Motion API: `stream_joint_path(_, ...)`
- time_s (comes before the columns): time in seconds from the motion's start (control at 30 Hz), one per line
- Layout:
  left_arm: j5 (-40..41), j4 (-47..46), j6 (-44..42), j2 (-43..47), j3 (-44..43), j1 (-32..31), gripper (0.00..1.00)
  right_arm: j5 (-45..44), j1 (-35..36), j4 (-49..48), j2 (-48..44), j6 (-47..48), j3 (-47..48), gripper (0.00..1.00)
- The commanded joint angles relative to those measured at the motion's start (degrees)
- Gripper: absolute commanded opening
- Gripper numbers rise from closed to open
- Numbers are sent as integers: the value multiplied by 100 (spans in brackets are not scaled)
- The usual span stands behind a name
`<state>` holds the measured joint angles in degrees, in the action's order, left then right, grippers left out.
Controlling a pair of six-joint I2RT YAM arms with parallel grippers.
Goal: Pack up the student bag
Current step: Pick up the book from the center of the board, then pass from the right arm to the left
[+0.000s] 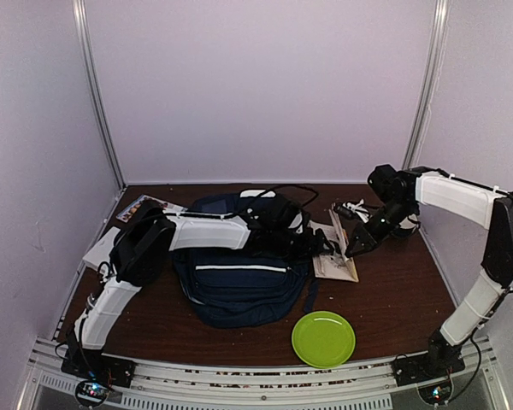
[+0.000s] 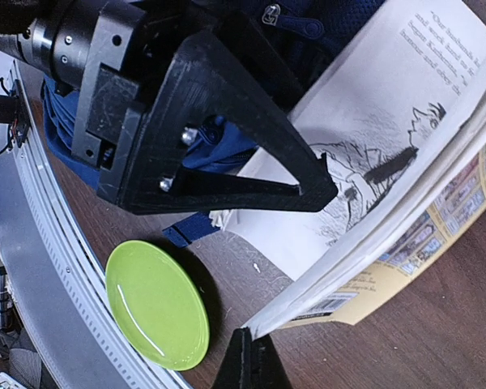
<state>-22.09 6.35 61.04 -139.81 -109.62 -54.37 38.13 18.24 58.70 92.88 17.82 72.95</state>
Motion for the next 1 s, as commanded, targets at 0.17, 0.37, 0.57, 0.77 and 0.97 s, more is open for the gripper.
stream_joint_path(0.17,-366,-2098,964,154,1016,89,68,239,-40,-116,95,106,28,0)
stream_joint_path(0.37,-625,-2497,1487,-229,610,92,55,349,-40,-164,135,98,17,0)
stream_joint_path(0.57,-640,-2323,1553,-252,530,93,48,377,-42,-161,125,107,14,0)
stream_joint_path(0.77,-602,-2747,1740,-122,846,102,31,400,-44,-122,190,168,-33,2)
stream_joint_path(0.97,-608,-3128,1646,175,1191,109,17,597,-129,30,149,295,-53,31)
